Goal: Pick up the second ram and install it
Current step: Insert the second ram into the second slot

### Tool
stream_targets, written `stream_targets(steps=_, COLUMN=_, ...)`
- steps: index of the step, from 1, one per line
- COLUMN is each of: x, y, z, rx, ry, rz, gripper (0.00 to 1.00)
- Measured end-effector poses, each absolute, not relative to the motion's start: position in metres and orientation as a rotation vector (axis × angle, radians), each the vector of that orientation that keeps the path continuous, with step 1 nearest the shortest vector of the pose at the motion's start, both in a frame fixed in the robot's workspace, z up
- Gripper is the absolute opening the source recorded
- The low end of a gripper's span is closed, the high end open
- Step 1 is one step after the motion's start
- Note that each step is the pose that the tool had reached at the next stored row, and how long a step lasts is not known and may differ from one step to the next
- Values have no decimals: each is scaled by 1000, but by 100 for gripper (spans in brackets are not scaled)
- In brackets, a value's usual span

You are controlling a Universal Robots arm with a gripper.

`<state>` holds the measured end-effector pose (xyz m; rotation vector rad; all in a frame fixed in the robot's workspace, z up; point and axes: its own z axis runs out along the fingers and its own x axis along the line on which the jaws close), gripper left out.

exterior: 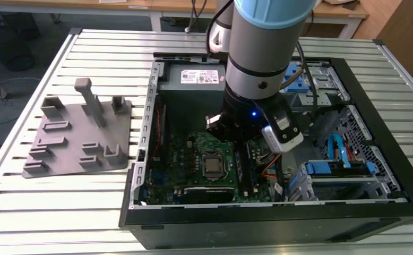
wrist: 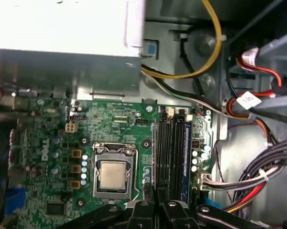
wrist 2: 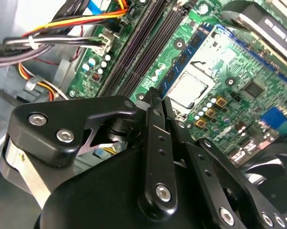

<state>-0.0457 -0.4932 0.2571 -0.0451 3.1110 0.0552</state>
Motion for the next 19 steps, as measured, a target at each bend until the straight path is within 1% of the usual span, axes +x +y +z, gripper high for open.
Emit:
stream_targets(steps=10, x=-46, y=-493, z=256, rx=2, ry=3111, rz=54, gripper=14)
stream_targets(steps=19, x=-46, y=-493, z=249, rx=1, ry=3111, rz=54, gripper=14)
